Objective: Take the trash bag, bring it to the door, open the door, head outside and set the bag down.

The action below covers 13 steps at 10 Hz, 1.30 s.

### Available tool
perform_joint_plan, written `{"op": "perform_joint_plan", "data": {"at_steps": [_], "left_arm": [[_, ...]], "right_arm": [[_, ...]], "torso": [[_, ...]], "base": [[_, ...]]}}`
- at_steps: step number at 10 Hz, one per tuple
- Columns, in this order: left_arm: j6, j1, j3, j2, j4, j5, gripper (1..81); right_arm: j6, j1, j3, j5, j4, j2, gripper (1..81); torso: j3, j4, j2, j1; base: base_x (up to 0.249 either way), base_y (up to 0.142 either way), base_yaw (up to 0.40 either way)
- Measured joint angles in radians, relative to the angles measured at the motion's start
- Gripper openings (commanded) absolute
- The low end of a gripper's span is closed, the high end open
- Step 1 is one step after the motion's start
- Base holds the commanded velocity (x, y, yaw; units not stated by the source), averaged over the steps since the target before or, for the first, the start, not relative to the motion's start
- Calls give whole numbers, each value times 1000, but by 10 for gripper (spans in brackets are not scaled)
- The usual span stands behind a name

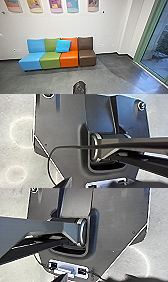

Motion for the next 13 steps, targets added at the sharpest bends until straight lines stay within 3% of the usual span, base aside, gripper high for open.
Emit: {"op": "perform_joint_plan", "data": {"at_steps": [13], "left_arm": [[0,0,-1,-3,0,-2,811]], "right_arm": [[0,3,-1,0,0,2,811]], "torso": [[0,0,0,0]], "base": [[125,62,0]]}}
